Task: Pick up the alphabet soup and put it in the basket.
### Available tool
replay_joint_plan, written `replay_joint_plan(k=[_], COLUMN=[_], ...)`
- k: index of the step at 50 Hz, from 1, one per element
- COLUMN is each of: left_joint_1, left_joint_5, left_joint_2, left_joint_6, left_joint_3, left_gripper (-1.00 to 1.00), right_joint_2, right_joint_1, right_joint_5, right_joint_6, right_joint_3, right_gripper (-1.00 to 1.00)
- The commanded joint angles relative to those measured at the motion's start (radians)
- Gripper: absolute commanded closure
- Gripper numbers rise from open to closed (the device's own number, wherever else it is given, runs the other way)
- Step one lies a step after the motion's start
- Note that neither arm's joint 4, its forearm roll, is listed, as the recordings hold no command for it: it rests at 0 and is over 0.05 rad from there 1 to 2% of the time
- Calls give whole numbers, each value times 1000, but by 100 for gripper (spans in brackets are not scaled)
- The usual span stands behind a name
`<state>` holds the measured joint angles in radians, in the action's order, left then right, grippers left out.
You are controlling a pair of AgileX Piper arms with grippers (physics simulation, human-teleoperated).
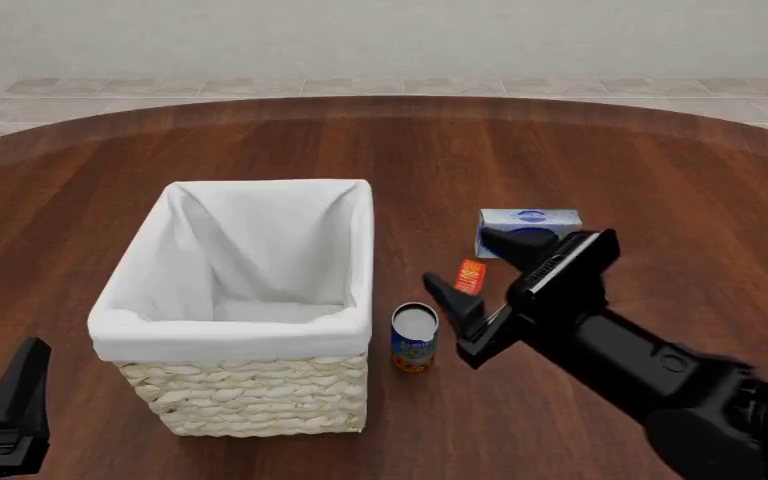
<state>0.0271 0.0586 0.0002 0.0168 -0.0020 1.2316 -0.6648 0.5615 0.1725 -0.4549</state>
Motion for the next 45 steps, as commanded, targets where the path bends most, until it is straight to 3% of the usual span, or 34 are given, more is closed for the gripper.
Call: replay_joint_plan(k=[1, 45], left_joint_1=[0, 1], left_joint_5=[0, 1], left_joint_2=[0, 0], left_joint_6=[1, 1], left_joint_3=[0, 0], left_gripper=[-100, -100], right_joint_2=[52, 221], right_joint_1=[-10, -12], right_joint_5=[29, 49], right_joint_6=[-1, 3], right_joint_3=[-4, -50], right_gripper=[-100, -100])
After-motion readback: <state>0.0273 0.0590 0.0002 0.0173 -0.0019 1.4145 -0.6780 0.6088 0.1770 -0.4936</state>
